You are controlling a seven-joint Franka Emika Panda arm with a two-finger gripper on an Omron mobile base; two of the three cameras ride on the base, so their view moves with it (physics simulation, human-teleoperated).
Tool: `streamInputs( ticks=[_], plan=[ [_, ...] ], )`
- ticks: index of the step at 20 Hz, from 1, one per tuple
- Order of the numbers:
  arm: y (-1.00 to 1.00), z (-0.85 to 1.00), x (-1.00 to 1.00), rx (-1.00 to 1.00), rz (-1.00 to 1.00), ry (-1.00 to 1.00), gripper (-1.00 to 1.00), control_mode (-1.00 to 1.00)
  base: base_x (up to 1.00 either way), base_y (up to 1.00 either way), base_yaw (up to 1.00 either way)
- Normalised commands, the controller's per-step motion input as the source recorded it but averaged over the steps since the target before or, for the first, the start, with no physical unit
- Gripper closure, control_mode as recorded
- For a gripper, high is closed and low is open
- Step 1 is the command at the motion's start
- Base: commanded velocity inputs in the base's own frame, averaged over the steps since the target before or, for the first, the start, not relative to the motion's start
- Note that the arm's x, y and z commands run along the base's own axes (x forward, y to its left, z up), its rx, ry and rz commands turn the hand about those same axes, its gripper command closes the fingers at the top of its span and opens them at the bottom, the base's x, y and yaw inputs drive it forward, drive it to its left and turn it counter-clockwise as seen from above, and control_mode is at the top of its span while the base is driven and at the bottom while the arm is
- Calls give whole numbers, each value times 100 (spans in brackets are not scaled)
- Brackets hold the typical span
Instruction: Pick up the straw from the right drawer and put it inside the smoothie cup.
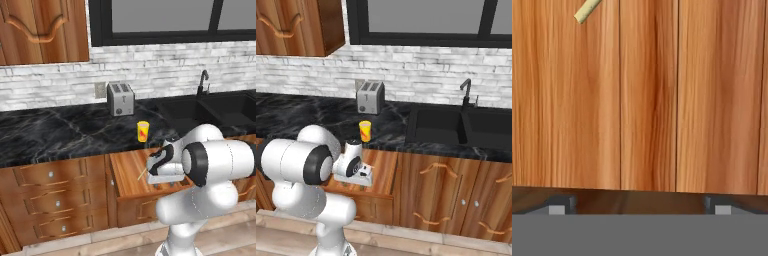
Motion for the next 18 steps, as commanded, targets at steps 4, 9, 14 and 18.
streamInputs(
  ticks=[4,9,14,18],
  plan=[
    [9,45,23,2,0,-5,-100,-100,0,0,0],
    [22,14,37,0,-4,0,-100,-100,0,0,0],
    [16,3,37,0,-4,0,-100,-100,0,0,0],
    [1,-3,32,0,-2,0,-100,-100,0,0,0]
  ],
)
